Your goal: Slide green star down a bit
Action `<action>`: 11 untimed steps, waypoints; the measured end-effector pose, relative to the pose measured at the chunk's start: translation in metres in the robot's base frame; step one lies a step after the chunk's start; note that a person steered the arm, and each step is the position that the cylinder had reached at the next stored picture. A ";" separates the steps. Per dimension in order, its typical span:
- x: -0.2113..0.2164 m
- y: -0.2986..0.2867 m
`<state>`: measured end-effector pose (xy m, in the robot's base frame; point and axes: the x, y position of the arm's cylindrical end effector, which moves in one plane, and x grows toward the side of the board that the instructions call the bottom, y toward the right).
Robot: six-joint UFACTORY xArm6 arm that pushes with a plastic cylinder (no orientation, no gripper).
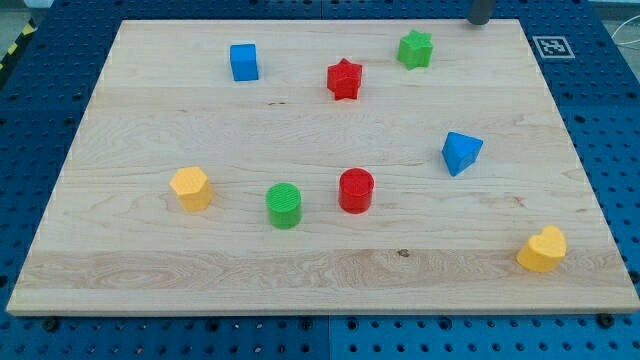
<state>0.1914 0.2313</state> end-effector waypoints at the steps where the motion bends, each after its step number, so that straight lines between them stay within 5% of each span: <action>1: 0.000 -0.015; 11: 0.022 -0.100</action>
<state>0.2137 0.1317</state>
